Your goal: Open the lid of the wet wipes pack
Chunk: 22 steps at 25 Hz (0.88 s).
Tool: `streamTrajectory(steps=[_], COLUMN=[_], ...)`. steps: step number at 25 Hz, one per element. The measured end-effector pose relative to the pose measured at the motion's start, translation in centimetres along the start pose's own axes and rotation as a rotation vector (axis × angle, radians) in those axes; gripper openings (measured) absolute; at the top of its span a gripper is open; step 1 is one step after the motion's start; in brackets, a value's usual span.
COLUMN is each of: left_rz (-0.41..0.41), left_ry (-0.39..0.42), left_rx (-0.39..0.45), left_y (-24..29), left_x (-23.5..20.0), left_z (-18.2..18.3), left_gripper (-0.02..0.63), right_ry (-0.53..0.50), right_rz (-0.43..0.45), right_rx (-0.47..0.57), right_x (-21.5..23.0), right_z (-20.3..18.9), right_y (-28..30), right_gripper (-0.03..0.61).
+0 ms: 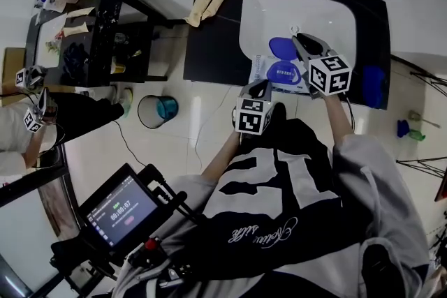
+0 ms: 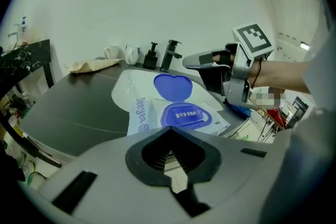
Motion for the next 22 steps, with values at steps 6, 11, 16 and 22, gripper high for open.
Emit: streamTrajectory(steps=[6,11,16,22], left_rz=[-0.015,-0.08,-0.128,-0.176], left_ry=[0.06,0.07,0.072,0.064], left_rx=[0.125,0.22,0.28,0.317], left_y=[-1.8,-4.5,-7.7,-11.8], left_x=[-0.3,-0.3,2.1,4.6], left_z=[2.7,3.6,4.8,4.5], left_gripper=[-0.002,-0.002,-0.002,-0.002], right_ry=[0.041,0.075,0.093,0.087], right_rz=[-0.038,-0.077,-0.088,-0.106], right_rx=[0.094,0.156,0.141,0.146], right_x=[-2.6,-6.9,-10.7,-14.8], right_z=[-2.1,-4.1,-4.6,-5.0], right_y=[-3.9,-6.9,-9.5,-13.1], right_gripper=[0.051,0.051,0.051,0.017])
Point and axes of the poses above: the fingertips, and each gripper's own axes: y forward along the fingers, x to its right, z out of its top, the point moved 6 cm from there along -y, backward along the fingers, and after that the axes turned 2 degrees about z, right-handed, at the moved point
